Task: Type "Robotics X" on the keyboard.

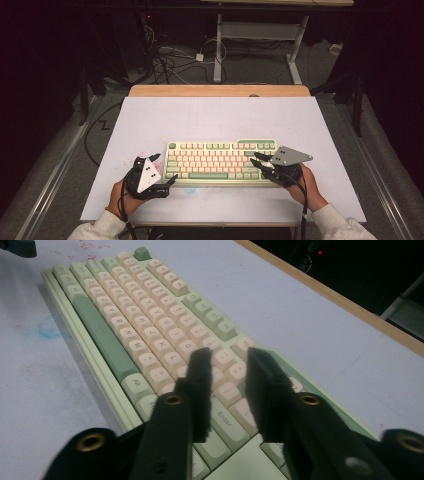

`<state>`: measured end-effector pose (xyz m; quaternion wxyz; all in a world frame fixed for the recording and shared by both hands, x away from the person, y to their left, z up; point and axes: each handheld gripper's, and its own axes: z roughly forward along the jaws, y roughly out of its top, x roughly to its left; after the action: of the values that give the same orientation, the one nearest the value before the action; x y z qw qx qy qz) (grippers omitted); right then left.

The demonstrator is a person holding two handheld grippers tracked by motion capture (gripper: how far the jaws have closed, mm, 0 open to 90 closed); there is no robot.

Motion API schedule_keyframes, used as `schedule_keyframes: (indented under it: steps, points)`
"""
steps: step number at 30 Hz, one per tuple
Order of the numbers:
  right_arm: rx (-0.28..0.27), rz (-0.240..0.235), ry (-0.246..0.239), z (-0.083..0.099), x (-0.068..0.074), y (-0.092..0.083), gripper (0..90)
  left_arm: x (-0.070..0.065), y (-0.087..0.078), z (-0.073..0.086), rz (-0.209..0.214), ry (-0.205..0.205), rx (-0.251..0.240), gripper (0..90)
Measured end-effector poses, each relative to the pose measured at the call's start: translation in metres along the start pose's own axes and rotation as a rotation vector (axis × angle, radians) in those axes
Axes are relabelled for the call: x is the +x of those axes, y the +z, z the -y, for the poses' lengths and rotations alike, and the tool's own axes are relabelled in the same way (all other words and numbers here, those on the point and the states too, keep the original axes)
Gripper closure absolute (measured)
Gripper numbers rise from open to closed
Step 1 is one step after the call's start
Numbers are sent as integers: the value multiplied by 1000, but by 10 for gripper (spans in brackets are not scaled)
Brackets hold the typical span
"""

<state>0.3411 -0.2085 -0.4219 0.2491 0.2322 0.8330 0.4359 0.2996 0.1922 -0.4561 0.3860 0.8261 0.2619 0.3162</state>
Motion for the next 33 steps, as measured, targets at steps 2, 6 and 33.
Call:
schedule_keyframes:
  steps: [2, 6, 33]
  points:
    - [9, -15, -3, -4, 0, 2, 883, 0, 0, 1, 4, 0, 4, 158]
    - [19, -21, -13, -9, 3, 8, 900, -1, 0, 2, 5, -3, 11, 158]
    - [183, -64, -79, -35, 23, 88, 900, -2, 7, 5, 45, -3, 23, 159]
